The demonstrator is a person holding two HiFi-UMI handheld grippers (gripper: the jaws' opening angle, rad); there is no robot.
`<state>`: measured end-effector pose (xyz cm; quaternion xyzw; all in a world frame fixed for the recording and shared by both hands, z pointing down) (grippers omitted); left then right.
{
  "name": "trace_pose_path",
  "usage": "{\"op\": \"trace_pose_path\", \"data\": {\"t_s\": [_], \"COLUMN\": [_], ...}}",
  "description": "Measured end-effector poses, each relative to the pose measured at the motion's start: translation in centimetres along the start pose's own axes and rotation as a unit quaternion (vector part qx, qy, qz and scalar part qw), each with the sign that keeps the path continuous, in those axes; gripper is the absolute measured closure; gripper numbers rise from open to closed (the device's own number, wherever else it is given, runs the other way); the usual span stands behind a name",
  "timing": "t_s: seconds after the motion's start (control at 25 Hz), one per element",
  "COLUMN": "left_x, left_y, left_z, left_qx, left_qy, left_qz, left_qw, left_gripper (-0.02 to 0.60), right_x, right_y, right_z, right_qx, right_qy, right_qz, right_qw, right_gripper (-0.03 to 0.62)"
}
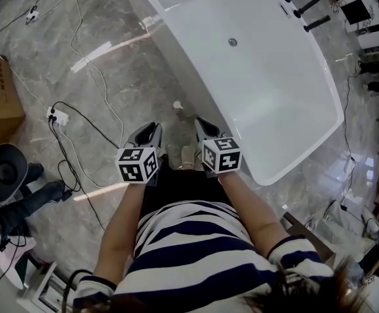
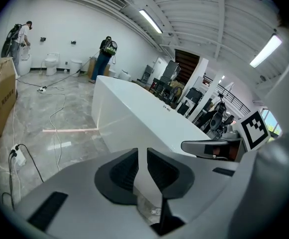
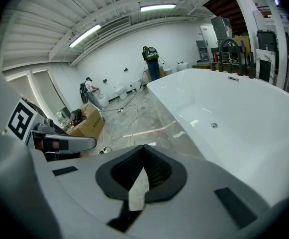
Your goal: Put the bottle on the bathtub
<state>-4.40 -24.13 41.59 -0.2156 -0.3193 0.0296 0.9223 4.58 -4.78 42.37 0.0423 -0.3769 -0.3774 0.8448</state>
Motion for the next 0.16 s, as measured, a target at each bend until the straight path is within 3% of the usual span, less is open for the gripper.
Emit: {"op": "trace_pose_path", "data": {"t_s": [0.16], "left_x": [-0.29], "left_y": [-0.12], "left_z": [0.15], "left_qx": [-0.001], "left_qy": [0.001], "left_qz": [-0.002], "left_qw": [1.0000], "left_gripper": [0.515], "right_x": [0.08], "right_y": [-0.27], "right_z": [0.13], "right_qx": [0.000], "right_qy": [0.000], "right_qz": [-0.001], "right_qw": [1.000], "right_gripper": [0.568]}}
Point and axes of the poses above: the fingertips, and each gripper's own axes: x forward along the fingers, y to its right, z out of its underside, the point moved 9 cm from there along -x, backward along the fingers, and after that the axes turned 6 degrees about y, right-handed, at the moved point
